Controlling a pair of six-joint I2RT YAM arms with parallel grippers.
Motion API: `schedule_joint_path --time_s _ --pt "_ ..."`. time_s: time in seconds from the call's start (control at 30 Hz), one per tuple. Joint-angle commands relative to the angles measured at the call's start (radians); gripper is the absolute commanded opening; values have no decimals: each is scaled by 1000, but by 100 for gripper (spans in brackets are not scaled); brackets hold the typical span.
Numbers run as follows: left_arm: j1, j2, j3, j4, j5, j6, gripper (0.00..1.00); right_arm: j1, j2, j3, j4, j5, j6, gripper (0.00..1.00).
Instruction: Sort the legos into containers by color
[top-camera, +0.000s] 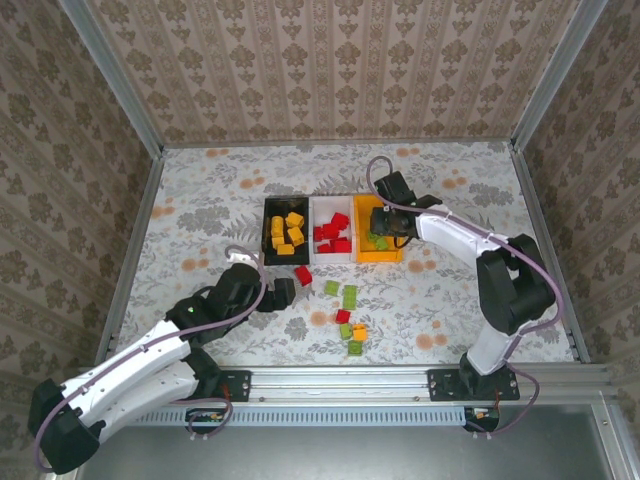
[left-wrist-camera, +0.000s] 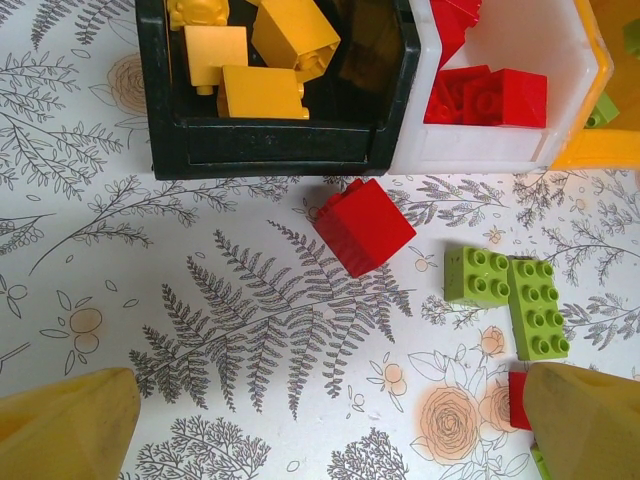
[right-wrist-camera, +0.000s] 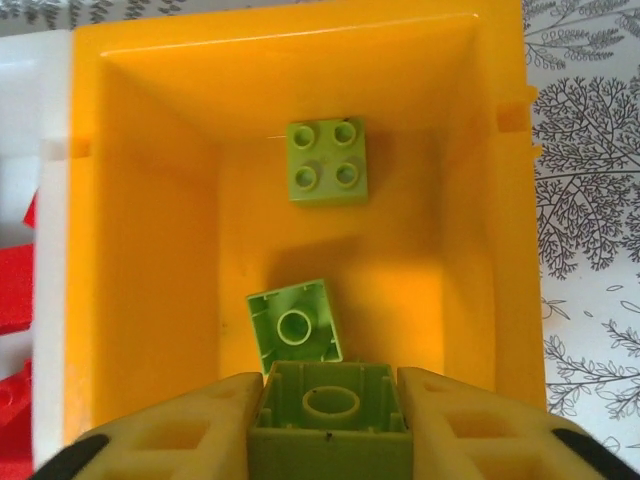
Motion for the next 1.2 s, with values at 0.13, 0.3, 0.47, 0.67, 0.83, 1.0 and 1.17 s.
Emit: schedule_joint_path --time_s 0.13,0.3,0.47,0.67,0.83,1.0,1.17 --pt "10 17 28 27 16 9 100 3 -60 42 -13 5 -1 68" --pt "11 24 40 38 21 15 100 46 -205 -34 -15 6 -1 76" --pt "12 22 36 52 18 16 100 164 -330 -169 -42 47 24 78" --pt "16 25 20 80 21 9 100 297 -404 -314 -41 23 81 80" --pt "19 28 14 77 23 7 100 402 -298 -338 -18 8 96 80" --pt "21 25 9 78 25 3 100 486 -187 -315 24 37 139 82" --pt "23 11 1 67 25 -1 100 514 -96 -291 -1 132 208 80"
